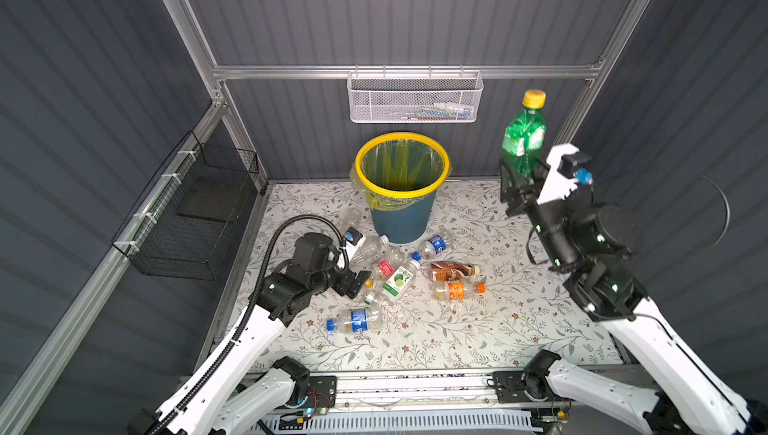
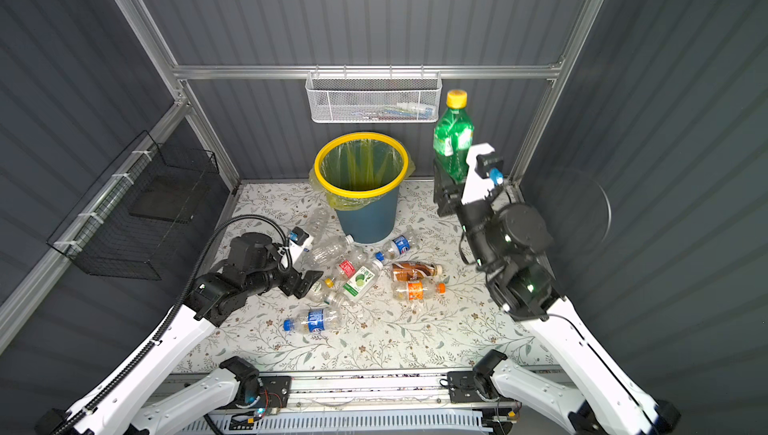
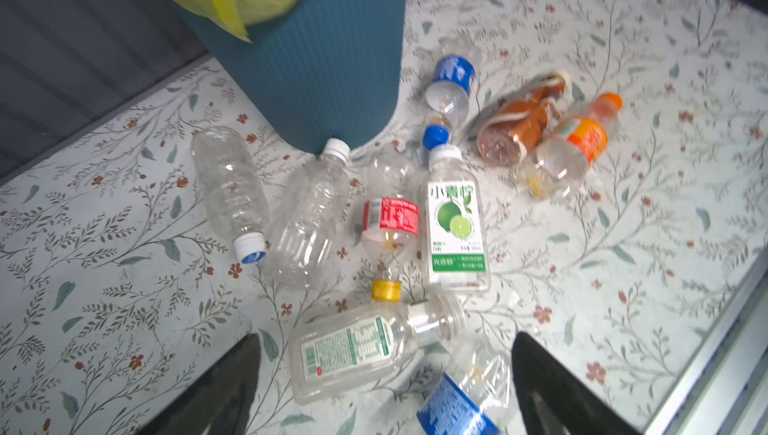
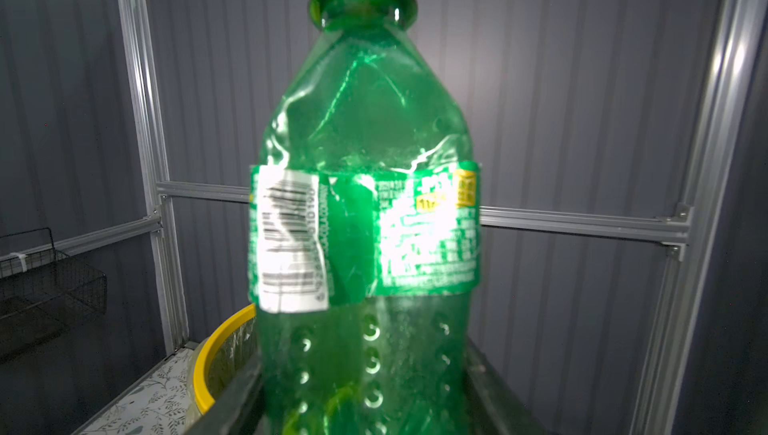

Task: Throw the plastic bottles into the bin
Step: 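Carry the Sprite bottle toward the bin while the left gripper reaches for bottles, then release the Sprite bottle into the bin while the left gripper lowers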

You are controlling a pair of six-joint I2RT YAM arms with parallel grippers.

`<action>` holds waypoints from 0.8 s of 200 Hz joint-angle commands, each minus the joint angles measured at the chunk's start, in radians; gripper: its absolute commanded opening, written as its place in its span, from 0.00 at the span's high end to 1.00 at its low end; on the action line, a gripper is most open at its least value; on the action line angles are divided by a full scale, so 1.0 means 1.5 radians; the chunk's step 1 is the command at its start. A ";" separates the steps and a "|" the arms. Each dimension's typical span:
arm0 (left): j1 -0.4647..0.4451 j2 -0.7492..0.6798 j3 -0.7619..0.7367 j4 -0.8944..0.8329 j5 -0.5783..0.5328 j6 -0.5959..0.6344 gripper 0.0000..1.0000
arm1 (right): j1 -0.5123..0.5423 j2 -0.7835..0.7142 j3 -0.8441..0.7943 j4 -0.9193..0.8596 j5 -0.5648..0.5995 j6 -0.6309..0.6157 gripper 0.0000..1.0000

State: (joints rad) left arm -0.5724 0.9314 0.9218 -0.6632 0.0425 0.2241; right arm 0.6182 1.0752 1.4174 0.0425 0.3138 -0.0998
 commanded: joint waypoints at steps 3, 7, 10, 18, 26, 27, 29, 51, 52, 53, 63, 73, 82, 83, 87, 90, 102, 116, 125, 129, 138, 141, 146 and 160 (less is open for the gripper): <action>-0.059 0.044 0.019 -0.119 -0.089 0.060 0.07 | -0.023 0.189 0.173 -0.169 -0.087 0.038 0.44; -0.072 0.052 0.019 -0.127 -0.107 0.063 0.07 | -0.028 0.227 0.220 -0.203 -0.103 0.043 0.44; -0.083 0.060 0.020 -0.134 -0.122 0.067 0.07 | -0.033 0.258 0.255 -0.236 -0.115 0.047 0.44; -0.111 0.075 0.019 -0.149 -0.145 0.076 0.07 | -0.045 0.339 0.363 -0.339 -0.156 0.060 0.42; -0.130 0.084 0.020 -0.157 -0.160 0.081 0.06 | -0.055 0.429 0.482 -0.457 -0.194 0.072 0.40; -0.132 0.084 0.021 -0.158 -0.160 0.081 0.06 | -0.055 0.439 0.503 -0.472 -0.198 0.073 0.39; -0.135 0.084 0.021 -0.159 -0.161 0.082 0.06 | -0.057 0.460 0.539 -0.497 -0.203 0.076 0.38; -0.143 0.065 0.027 -0.161 -0.137 0.091 0.03 | -0.062 0.595 0.754 -0.676 -0.210 0.090 0.17; -0.143 0.063 0.028 -0.161 -0.134 0.091 0.03 | -0.062 0.597 0.755 -0.678 -0.210 0.090 0.16; -0.143 0.062 0.028 -0.161 -0.133 0.092 0.03 | -0.062 0.598 0.755 -0.678 -0.209 0.091 0.15; -0.143 0.048 0.028 -0.162 -0.122 0.098 0.01 | -0.066 0.582 0.718 -0.653 -0.205 0.097 0.05; -0.143 0.044 0.031 -0.172 -0.111 0.102 0.00 | -0.070 0.525 0.639 -0.585 -0.205 0.105 0.01; -0.143 0.048 0.033 -0.184 -0.101 0.102 0.00 | -0.077 0.473 0.553 -0.515 -0.209 0.115 0.01; -0.143 0.048 0.033 -0.187 -0.100 0.102 0.00 | -0.078 0.468 0.541 -0.508 -0.209 0.117 0.01; -0.143 0.051 0.033 -0.193 -0.097 0.102 0.00 | -0.083 0.447 0.504 -0.483 -0.211 0.123 0.01; -0.143 0.053 0.032 -0.196 -0.095 0.103 0.00 | -0.086 0.433 0.482 -0.467 -0.214 0.129 0.01; -0.143 0.057 0.022 -0.203 -0.089 0.109 0.00 | -0.102 0.389 0.412 -0.426 -0.224 0.149 0.01; -0.144 0.060 0.012 -0.205 -0.076 0.111 0.00 | -0.119 0.347 0.344 -0.397 -0.226 0.164 0.01; -0.143 0.060 0.007 -0.205 -0.067 0.114 0.00 | -0.129 0.321 0.306 -0.380 -0.226 0.169 0.01; -0.144 0.061 0.005 -0.203 -0.063 0.115 0.00 | -0.133 0.311 0.288 -0.372 -0.226 0.172 0.01; -0.144 0.061 -0.003 -0.200 -0.062 0.119 0.00 | -0.144 0.287 0.253 -0.357 -0.224 0.178 0.01; -0.144 0.061 -0.004 -0.200 -0.062 0.120 0.00 | -0.148 0.280 0.242 -0.354 -0.224 0.181 0.01; -0.144 0.063 -0.010 -0.199 -0.061 0.124 0.00 | -0.155 0.268 0.223 -0.346 -0.226 0.184 0.01; -0.145 0.072 -0.021 -0.194 -0.056 0.128 0.00 | -0.173 0.232 0.169 -0.325 -0.233 0.198 0.01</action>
State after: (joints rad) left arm -0.7849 1.0214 0.9264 -0.9283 -0.0814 0.3813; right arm 0.3904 1.4681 1.7889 -0.5354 -0.0124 0.1432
